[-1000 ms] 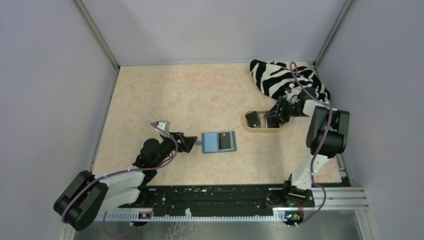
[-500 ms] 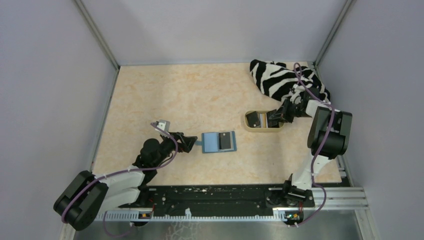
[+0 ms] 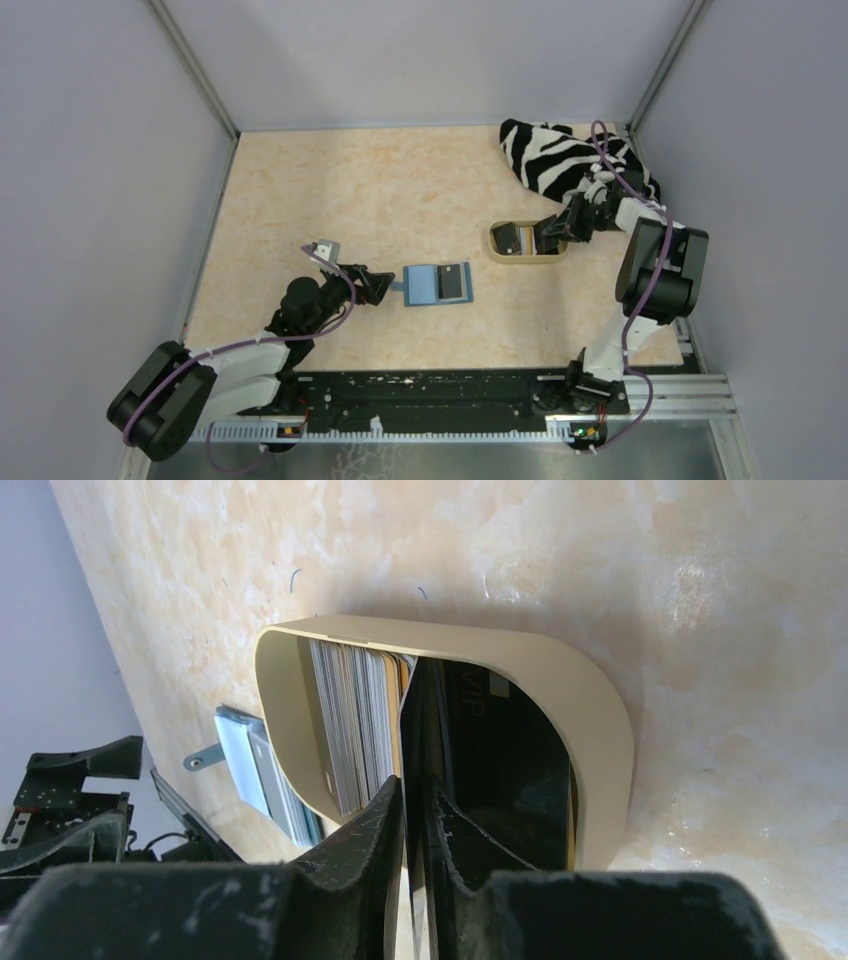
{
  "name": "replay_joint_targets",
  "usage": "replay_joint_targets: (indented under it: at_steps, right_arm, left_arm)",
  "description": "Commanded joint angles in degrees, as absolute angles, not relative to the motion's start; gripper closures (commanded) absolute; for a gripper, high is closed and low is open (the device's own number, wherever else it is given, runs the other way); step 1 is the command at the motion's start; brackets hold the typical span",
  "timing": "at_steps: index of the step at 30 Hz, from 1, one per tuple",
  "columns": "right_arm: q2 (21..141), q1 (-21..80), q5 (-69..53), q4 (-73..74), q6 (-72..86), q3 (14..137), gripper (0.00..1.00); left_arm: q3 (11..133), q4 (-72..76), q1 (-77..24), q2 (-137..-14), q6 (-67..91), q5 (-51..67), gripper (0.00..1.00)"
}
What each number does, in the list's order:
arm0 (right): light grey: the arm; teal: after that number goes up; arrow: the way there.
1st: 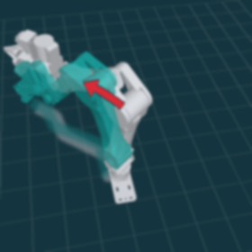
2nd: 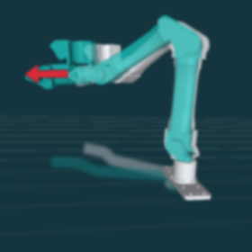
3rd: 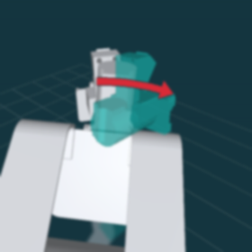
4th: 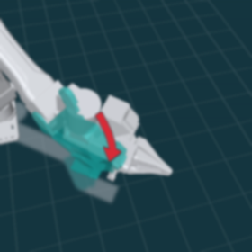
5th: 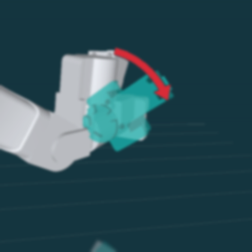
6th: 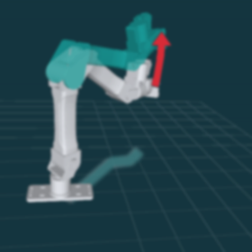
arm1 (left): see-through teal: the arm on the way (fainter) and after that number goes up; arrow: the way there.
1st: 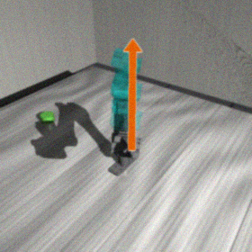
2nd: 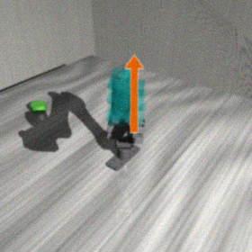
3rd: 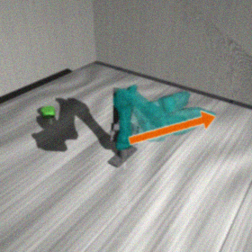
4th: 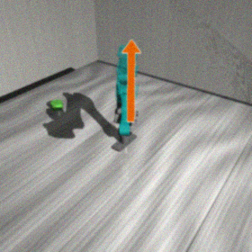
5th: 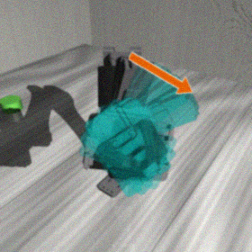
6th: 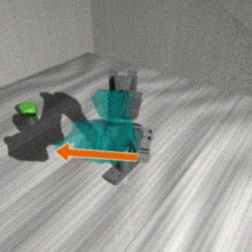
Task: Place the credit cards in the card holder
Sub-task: Pick up the credit card from the storage box.
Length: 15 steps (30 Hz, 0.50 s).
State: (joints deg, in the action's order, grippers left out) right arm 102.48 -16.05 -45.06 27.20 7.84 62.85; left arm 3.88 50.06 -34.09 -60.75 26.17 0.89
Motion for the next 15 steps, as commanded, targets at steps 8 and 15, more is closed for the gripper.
replay_joint_targets:
  at_steps: [8,15]
  right_arm:
    - [101.7,-17.14,-45.9,27.6,6.06,66.62,0.85]
    - [99.22,-18.15,-43.18,27.84,5.93,66.8,1.0]
  left_arm:
    - [5.27,49.97,-34.08,-60.91,26.37,0.94,0.02]
    - [5.1,50.05,-34.06,-60.68,26.37,0.97,0.02]
